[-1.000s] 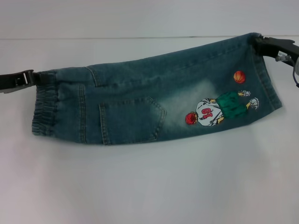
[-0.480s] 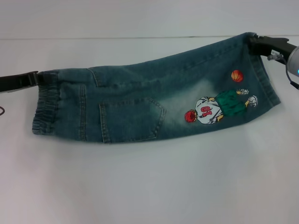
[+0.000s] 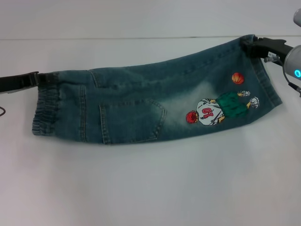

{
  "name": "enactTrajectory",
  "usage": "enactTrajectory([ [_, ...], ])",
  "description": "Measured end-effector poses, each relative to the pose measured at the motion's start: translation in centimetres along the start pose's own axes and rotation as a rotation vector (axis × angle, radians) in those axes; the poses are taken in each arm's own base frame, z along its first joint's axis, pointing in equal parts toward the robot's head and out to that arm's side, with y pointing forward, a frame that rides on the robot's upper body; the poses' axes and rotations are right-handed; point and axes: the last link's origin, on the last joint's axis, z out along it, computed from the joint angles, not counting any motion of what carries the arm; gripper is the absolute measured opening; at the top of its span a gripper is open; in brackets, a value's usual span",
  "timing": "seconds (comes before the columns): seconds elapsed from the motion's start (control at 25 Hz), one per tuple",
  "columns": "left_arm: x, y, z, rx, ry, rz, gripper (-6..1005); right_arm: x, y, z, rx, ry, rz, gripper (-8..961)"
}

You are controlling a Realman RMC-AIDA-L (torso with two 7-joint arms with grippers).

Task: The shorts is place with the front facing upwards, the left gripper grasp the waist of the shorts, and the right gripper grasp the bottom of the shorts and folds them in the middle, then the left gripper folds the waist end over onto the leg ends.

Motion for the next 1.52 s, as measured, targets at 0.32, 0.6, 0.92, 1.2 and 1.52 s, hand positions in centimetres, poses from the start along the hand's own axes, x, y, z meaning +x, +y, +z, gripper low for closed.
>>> enactTrajectory([
  [0.32,0.0,-0.3,-0.1,0.011,0.01,-0.008,346,0.0,-0.1,0.0,0.008,0.0,0.009,462],
  [0.6,-0.1,-0.1,0.1,0.007,-0.015,0.015,658,0.0,-0.1,0.0,0.01,-0.002,0.014,679],
  [0.92,0.4,-0.2,-0.3,0.021,-0.066,0.019,908,0.5,-0.1,-0.1,0.012,-0.005,0.025,935],
  [1.2,1.1,0.3,-0.4,0.028,-0.164,0.026,931,0.5,-0.1,-0.1,0.011,-0.008,0.031,948],
  [1.52,2.6,0.7,-0.9,0.08,-0.259,0.049,929,-0.2,1.2,-0.7,-0.125,-0.069,0.087,946],
])
